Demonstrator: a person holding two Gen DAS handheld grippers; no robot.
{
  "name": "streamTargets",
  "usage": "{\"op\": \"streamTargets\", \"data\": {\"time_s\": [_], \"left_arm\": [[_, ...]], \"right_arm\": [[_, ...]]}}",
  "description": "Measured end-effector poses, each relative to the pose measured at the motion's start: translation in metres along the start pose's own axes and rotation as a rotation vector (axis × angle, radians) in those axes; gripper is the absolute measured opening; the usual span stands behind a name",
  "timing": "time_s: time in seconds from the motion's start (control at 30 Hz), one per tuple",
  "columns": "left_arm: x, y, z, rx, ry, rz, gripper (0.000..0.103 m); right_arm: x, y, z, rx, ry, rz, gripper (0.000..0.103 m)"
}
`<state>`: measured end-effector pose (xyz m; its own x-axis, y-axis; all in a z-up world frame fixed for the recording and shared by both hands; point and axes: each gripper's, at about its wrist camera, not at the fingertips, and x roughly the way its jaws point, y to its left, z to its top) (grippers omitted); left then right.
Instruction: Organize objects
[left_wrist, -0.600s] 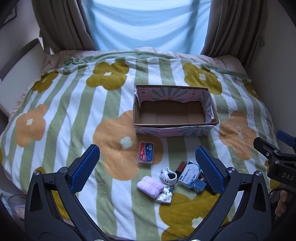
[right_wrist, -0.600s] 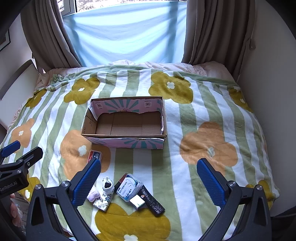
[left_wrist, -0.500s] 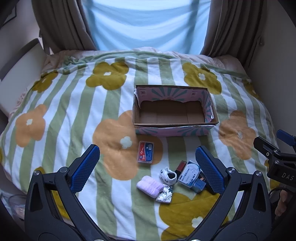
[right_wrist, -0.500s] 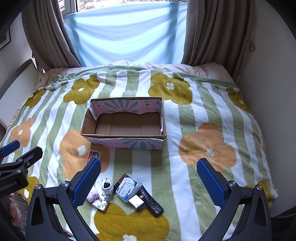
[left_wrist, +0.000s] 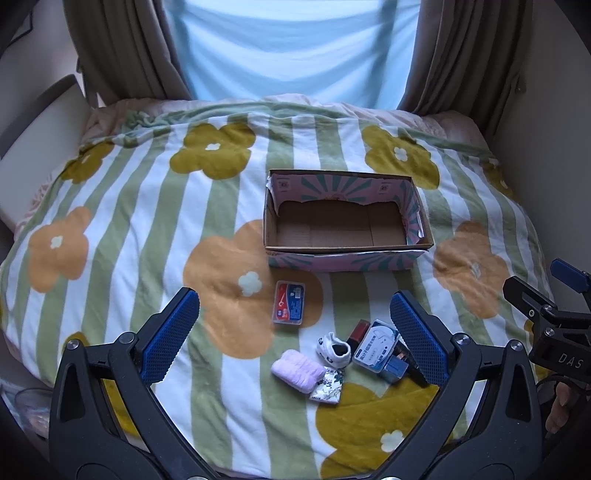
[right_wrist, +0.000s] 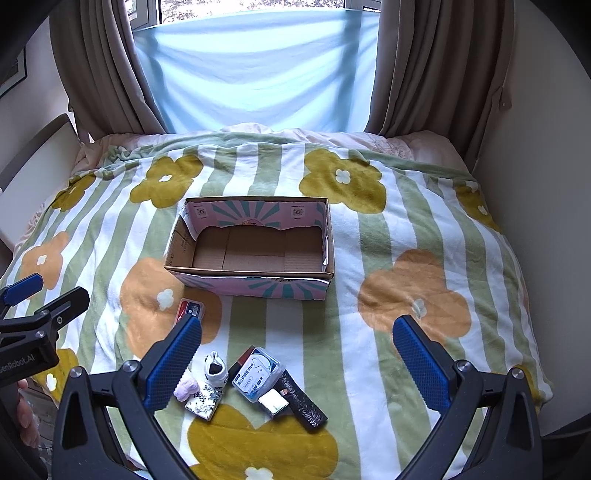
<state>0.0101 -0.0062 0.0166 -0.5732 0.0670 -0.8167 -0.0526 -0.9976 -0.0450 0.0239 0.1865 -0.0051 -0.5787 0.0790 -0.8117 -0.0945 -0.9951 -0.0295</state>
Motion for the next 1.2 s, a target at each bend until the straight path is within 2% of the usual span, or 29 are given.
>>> {"op": "streamTargets", "data": {"time_s": [0.43,0.57,1.2], "left_arm": [[0.0034,0.0019,-0.0011,0.004,0.009,0.003,0.103],[0.0055,0.0031,-0.0044,0.006,0.011,0.010,0.103],[0.0076,0.0025,-0.0080,0.006,0.010,0.020,0.103]], "right_arm": [[0.0006,0.0037,-0.0008,-0.007,0.002,0.006,0.102],[0.0015,0.0080,-0.0004,-0.029,0.003,-0.016,0.102],[0.0025,0.0058,-0.0008,-0.028,0.000,0.007,0.102]]}}
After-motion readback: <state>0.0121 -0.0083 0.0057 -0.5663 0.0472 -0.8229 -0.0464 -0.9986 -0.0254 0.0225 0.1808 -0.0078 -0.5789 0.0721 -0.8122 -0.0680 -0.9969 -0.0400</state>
